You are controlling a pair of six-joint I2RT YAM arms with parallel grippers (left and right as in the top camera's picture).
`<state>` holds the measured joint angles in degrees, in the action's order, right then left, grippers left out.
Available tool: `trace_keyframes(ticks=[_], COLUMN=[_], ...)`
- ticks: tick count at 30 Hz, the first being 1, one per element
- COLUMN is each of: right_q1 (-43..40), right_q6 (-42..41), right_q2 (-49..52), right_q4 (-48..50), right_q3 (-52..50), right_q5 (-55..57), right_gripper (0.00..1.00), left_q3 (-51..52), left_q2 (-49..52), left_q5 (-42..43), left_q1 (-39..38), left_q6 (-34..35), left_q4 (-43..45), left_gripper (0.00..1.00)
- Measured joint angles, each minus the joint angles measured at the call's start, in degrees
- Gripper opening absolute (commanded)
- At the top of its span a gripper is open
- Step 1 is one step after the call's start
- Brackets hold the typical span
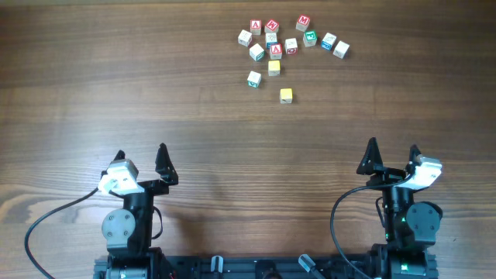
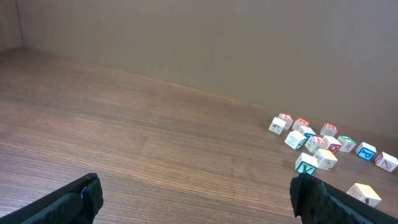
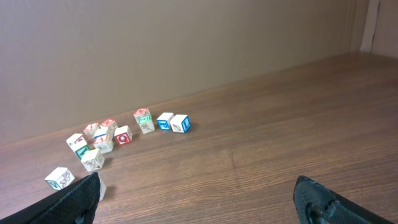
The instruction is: Form a horizontal line
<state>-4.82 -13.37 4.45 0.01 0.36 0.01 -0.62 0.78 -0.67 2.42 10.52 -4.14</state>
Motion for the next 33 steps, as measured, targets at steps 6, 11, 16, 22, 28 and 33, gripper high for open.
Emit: trace_keyframes(ticks=[6, 11, 16, 22, 28, 33], right_q1=[0.0, 0.0, 0.0, 0.0, 0.0, 0.0], right_q6=[0.0, 0.0, 0.0, 0.0, 0.0, 0.0], right_q2=[-1.9, -1.9, -1.8, -1.9, -1.9, -1.9], right_q4=[0.0, 0.0, 0.0, 0.0, 0.0, 0.0], right_q3=[0.0, 0.0, 0.0, 0.0, 0.0, 0.0], right_q5=[0.0, 0.0, 0.0, 0.0, 0.0, 0.0], right_gripper=[1.00, 1.00, 1.00, 1.00, 1.00, 1.00], left_q3=[0.0, 0.0, 0.0, 0.0, 0.0, 0.0], left_q2=[0.0, 0.0, 0.0, 0.0, 0.0, 0.0], left_q5=[0.0, 0.0, 0.0, 0.0, 0.0, 0.0], left_q1=[0.0, 0.0, 0.0, 0.0, 0.0, 0.0], left_q6=[0.0, 0.0, 0.0, 0.0, 0.0, 0.0], left_q4=[0.0, 0.0, 0.0, 0.0, 0.0, 0.0], left_gripper=[1.00, 1.00, 1.00, 1.00, 1.00, 1.00])
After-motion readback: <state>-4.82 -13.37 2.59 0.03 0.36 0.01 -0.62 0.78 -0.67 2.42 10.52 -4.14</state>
